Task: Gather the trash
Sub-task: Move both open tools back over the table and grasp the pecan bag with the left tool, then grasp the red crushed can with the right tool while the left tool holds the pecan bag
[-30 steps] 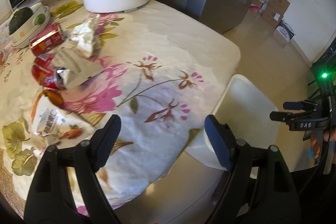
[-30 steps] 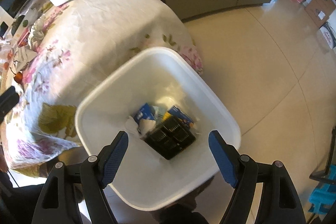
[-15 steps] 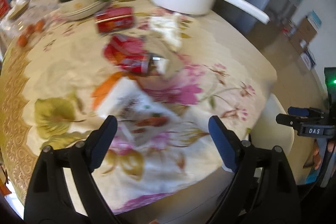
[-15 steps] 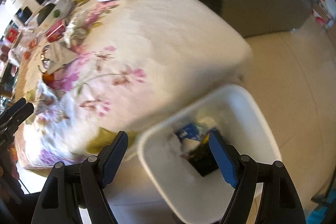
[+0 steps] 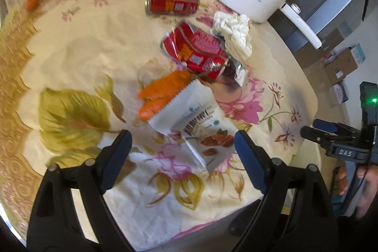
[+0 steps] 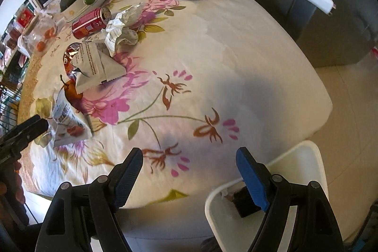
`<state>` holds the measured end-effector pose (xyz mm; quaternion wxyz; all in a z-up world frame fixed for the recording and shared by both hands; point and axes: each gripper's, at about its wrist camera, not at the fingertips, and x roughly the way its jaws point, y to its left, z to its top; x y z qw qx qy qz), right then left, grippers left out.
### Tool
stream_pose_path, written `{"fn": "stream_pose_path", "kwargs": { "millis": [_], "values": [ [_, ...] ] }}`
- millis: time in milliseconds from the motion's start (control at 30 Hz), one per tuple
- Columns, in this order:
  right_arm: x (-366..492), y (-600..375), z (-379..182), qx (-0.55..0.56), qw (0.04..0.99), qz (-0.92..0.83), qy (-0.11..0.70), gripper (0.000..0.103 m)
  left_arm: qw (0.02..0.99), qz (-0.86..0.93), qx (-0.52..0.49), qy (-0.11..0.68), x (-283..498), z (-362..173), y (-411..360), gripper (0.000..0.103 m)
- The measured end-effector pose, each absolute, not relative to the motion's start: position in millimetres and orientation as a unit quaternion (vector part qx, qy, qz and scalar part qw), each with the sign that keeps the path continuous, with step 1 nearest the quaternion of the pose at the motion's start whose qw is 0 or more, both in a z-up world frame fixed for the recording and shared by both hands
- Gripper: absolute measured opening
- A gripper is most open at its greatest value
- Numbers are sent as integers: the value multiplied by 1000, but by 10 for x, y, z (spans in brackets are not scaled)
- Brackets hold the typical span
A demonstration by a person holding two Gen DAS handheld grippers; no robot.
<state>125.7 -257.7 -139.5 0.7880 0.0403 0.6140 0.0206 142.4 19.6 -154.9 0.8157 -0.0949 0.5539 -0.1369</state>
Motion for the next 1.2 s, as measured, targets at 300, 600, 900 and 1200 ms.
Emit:
{"fn": "stream_pose_path", "kwargs": {
  "millis": [300,600,900,1200],
  "values": [
    [1334,-2697,-1457,42,786,14,617,82,810,-41,-120,572,1457,-1588,-104,88],
    [1242,-3040,-1506,52,782,-11,621,82,811,63,-137,566,1537,-1820,-513,90],
    [1243,-3108,-1464,62,785,-14,617,82,827,67,-131,542,1427,-1796,-386,66],
    [1401,-2701,-1342,68,795,14,602,82,809,-22,-149,569,1409,-1744,51,51]
  ]
}}
